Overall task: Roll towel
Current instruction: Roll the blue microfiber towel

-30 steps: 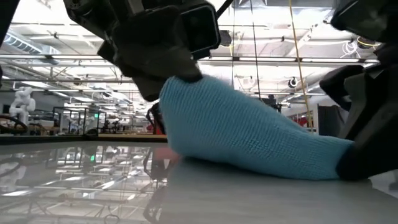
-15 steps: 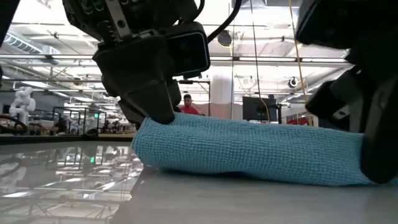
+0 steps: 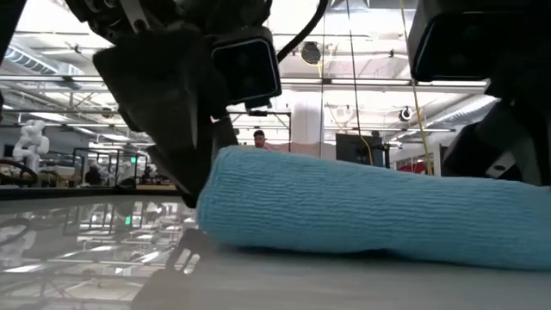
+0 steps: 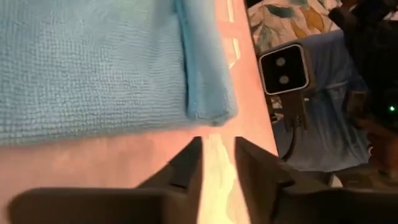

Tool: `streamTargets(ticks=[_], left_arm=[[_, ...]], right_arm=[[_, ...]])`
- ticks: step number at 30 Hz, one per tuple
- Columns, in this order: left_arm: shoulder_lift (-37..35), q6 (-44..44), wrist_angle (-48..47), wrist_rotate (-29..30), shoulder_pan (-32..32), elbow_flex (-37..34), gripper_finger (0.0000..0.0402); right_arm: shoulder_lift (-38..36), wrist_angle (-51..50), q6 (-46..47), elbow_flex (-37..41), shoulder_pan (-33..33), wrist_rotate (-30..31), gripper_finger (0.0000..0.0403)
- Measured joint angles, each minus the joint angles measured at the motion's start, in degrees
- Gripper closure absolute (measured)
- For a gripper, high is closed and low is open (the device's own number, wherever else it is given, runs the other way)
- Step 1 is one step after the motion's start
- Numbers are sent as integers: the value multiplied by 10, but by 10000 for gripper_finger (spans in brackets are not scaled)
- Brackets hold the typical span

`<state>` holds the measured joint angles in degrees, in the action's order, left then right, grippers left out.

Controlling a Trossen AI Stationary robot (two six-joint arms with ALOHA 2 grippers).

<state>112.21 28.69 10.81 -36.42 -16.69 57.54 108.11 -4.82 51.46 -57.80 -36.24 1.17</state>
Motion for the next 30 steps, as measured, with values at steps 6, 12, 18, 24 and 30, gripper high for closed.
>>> streamTargets(ticks=[6, 12, 18, 24, 30], left_arm=[[-15, -53, 1, -1, 5, 0, 216], [-64, -170, 5, 73, -19, 1, 217], [-84, -303, -10, 178, -74, 2, 223], [-72, -365, -11, 253, -116, 1, 223], [-61, -401, 45, 342, -135, 1, 206]], right_arm=[[-12, -27, 22, 1, 3, -11, 403], [-13, -42, 60, 0, 4, -18, 403], [-13, -39, 79, 0, 13, -27, 403], [-13, -37, 77, 0, 28, -49, 402], [-13, -37, 74, 0, 33, -48, 402]])
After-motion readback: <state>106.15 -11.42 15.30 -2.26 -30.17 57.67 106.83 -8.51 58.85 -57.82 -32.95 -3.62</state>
